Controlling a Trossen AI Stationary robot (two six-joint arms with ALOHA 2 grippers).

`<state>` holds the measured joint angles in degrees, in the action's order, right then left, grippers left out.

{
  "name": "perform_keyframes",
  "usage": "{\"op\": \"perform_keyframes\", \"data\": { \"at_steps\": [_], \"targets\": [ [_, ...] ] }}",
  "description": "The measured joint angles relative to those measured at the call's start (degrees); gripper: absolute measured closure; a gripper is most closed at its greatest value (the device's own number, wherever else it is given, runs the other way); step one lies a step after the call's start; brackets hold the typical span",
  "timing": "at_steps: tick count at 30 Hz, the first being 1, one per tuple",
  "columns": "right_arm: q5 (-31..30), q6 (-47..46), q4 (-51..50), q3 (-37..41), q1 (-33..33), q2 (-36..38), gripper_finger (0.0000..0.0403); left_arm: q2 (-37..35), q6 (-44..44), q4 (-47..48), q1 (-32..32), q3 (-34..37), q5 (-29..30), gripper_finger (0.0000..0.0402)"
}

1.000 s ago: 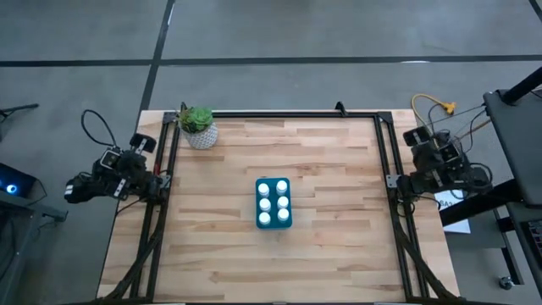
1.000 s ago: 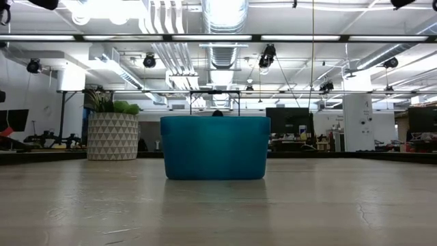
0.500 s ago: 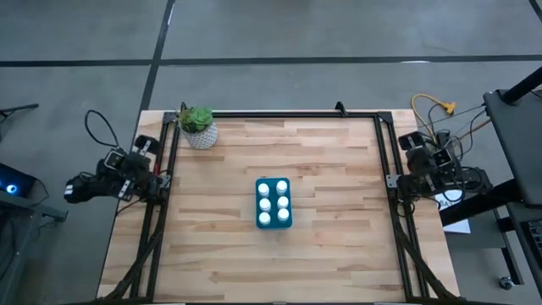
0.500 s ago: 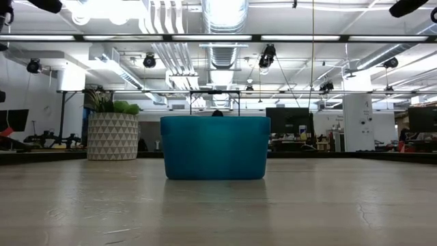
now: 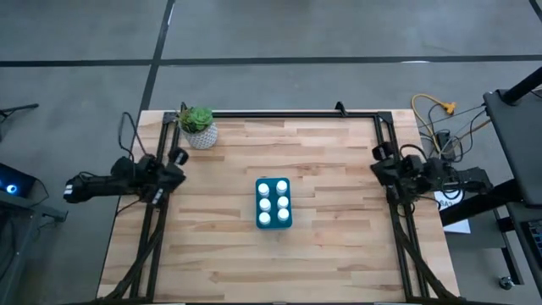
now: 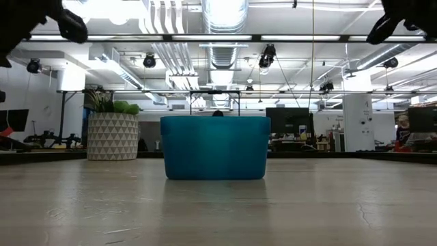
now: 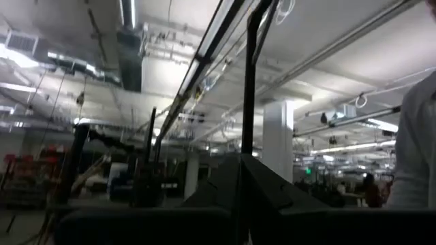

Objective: Pick and place pill bottles into a basket
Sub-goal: Return to Home Position

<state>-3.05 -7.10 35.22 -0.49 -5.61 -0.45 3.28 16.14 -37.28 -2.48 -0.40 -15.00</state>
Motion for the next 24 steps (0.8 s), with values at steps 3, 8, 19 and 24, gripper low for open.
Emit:
{"op": "perform_keyframes", "data": {
  "at_steps": [3,8,19,24],
  "targets": [
    [-0.3,0.1,-4.6,0.0,0.0,0.0,0.0394,-0.1,0.0,4.6,0.0,0.0,0.0,0.0402],
    [-3.5,-0.4,-11.0,0.0,0.0,-0.1,0.0394,0.2,-1.2,9.0,0.0,0.0,0.3,0.0402],
    [-10.0,-6.6,-30.3,0.0,0.0,-0.1,0.0394,1.1,-6.1,22.7,0.0,0.1,0.3,0.0402],
    [-7.1,-5.0,-30.3,0.0,0.0,0.0,0.0394,1.3,-6.1,25.3,0.0,0.1,2.9,0.0402]
  ]
}}
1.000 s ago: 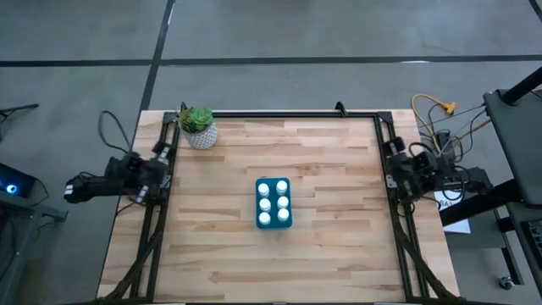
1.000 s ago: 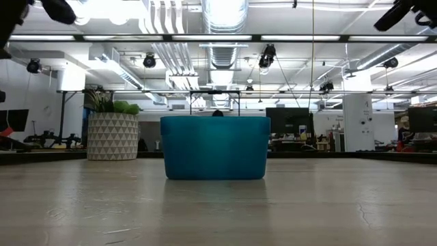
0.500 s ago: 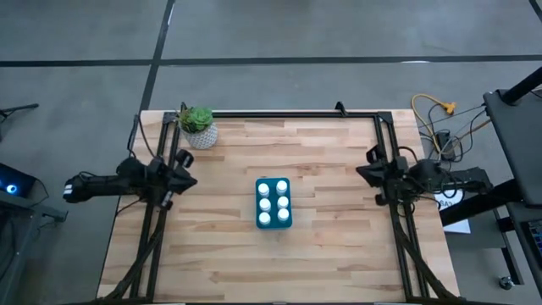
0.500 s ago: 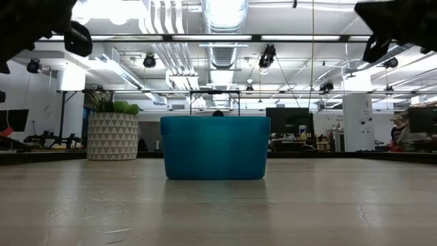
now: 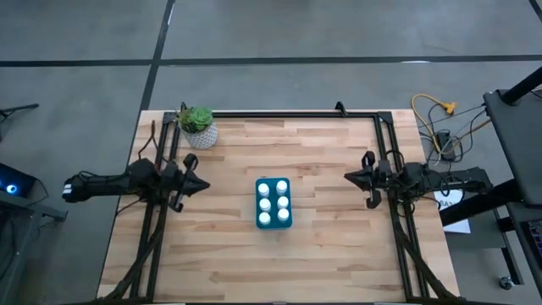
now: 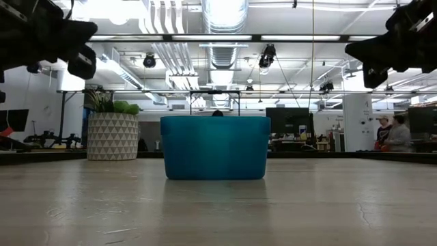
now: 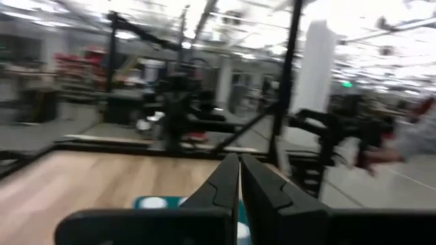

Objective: Pick and place pill bottles into a basket
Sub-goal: Return to Home Position

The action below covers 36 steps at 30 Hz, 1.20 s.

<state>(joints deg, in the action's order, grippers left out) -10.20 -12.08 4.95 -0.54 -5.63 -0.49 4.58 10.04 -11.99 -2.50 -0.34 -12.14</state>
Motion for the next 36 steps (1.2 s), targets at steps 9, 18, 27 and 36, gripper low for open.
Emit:
{"op": "perform_keyframes", "data": {
  "at_steps": [9,18,27,36],
  "targets": [
    [0.2,6.8,-0.3,0.0,0.0,0.0,0.0394,-0.2,-6.3,3.6,0.0,0.0,6.5,0.0402],
    [0.3,7.7,-3.1,-0.1,0.0,-0.1,0.0394,1.2,-5.4,10.6,0.0,-0.1,8.2,0.0402],
    [0.2,7.8,-3.1,-0.1,0.0,-0.1,0.0394,3.6,-6.0,10.3,0.0,-0.1,8.2,0.0402],
    [0.2,7.8,-3.0,-0.1,0.0,-0.1,0.0394,5.0,-6.0,9.8,0.0,-0.1,8.0,0.0402]
  ]
}}
